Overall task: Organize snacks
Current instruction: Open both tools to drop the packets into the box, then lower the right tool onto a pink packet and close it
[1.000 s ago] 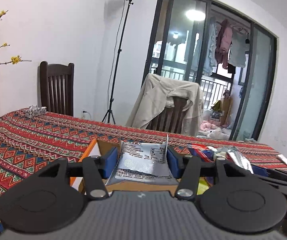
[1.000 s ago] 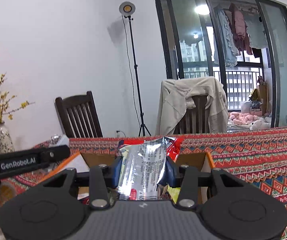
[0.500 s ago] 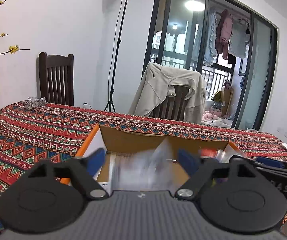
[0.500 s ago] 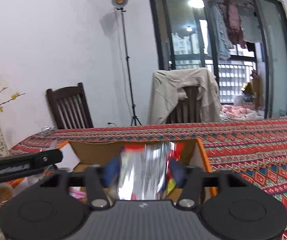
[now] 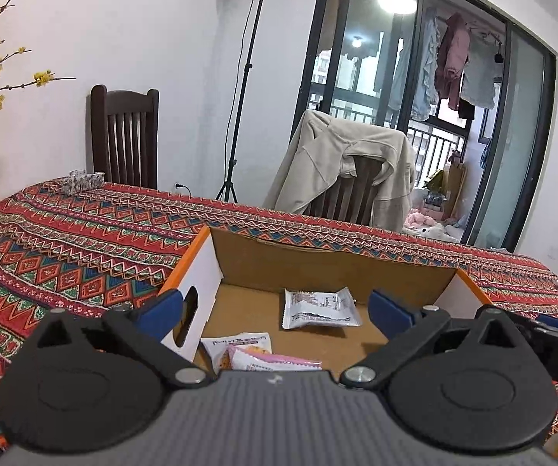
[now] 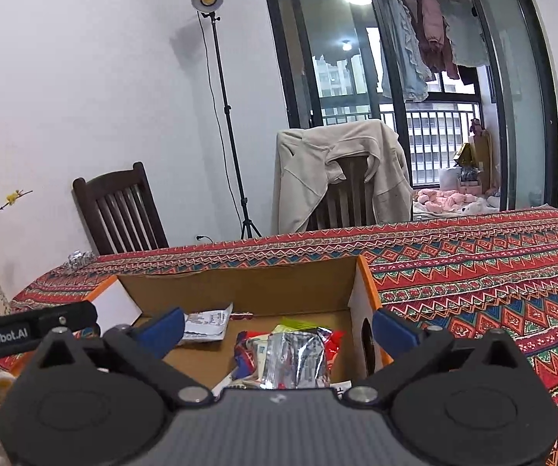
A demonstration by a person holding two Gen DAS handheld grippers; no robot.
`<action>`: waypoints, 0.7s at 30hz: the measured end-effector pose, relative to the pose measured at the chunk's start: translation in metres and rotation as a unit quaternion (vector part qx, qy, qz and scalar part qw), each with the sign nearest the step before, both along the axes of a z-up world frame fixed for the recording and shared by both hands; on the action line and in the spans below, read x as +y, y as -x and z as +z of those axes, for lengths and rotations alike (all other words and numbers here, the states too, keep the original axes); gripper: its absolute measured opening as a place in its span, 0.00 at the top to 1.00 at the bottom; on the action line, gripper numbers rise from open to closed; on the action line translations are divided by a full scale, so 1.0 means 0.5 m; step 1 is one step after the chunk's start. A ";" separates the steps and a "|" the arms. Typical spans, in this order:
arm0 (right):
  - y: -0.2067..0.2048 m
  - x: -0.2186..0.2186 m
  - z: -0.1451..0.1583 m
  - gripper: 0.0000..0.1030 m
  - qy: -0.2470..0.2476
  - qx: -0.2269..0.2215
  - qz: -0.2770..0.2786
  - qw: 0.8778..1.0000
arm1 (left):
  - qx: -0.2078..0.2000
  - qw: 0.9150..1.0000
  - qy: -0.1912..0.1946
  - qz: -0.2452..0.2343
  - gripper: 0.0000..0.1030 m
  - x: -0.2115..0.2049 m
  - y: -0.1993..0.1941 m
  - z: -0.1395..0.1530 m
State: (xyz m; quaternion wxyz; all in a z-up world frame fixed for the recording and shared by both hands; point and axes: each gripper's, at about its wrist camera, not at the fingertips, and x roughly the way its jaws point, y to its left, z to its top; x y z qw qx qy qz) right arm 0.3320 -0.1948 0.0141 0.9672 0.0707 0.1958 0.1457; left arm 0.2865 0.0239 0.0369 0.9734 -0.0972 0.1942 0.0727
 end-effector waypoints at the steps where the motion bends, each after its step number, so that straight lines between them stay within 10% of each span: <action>1: 0.001 -0.001 0.001 0.00 0.000 0.000 -0.001 1.000 | 0.000 1.000 0.000 0.001 0.00 0.001 0.001 0.003; 21: 0.166 -0.030 0.079 0.00 0.039 -0.017 0.021 0.999 | -0.003 1.000 0.014 -0.011 0.00 0.009 0.154 0.078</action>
